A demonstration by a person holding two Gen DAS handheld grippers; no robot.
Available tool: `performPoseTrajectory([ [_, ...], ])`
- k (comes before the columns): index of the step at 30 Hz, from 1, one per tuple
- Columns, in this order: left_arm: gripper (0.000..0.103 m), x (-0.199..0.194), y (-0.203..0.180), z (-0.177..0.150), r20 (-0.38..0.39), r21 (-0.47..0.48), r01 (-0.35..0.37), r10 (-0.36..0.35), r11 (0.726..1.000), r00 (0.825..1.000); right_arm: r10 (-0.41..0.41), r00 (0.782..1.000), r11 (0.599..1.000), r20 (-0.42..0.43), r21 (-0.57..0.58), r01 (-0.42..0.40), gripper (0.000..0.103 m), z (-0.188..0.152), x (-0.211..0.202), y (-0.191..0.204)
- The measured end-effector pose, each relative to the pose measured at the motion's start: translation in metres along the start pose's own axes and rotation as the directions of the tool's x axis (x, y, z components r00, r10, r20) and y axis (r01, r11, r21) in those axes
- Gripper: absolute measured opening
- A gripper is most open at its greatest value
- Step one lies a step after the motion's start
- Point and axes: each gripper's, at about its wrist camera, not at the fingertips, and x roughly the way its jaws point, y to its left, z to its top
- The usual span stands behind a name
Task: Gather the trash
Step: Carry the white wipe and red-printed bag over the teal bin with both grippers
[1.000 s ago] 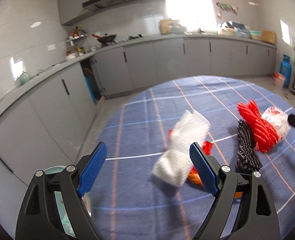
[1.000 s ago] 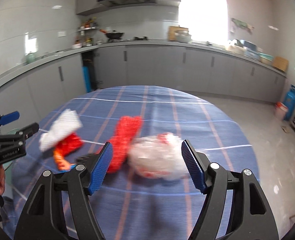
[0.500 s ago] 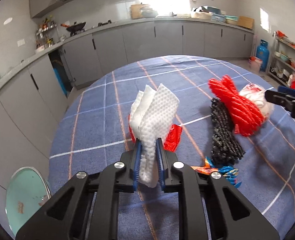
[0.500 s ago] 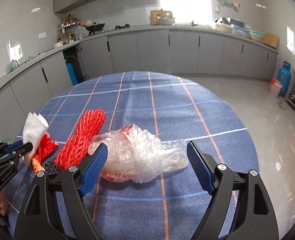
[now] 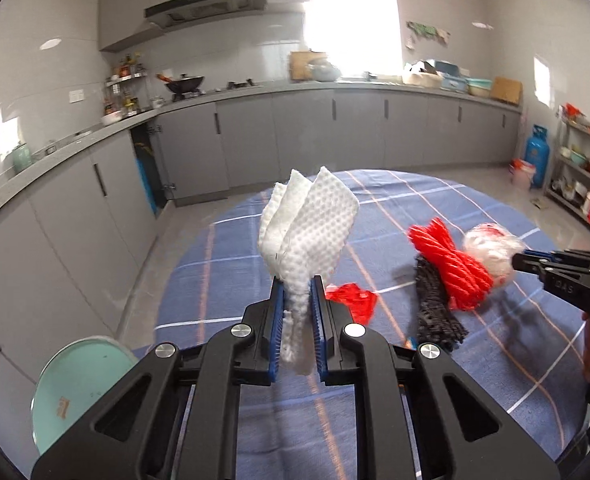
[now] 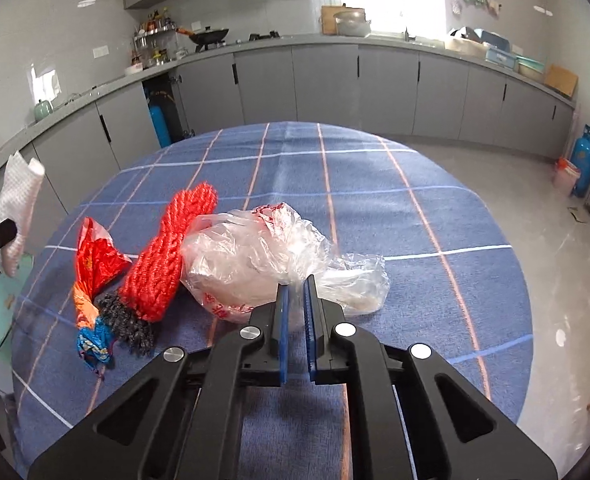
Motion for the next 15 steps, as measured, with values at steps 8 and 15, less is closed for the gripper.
performPoseTrajectory([
  [8,0.014,-0.024,0.027,-0.009,0.011,-0.079,-0.066,0.067,0.995,0.998,-0.011,0.996,1.000,0.091,0.024,0.009,0.007,0.001,-0.034,0.002],
  [15,0.014,-0.039,0.043,-0.023,-0.004,-0.124,-0.104,0.104,0.987,0.995,0.059,0.987,0.998,0.152,-0.018,-0.057,0.007,0.004,-0.053,0.034],
])
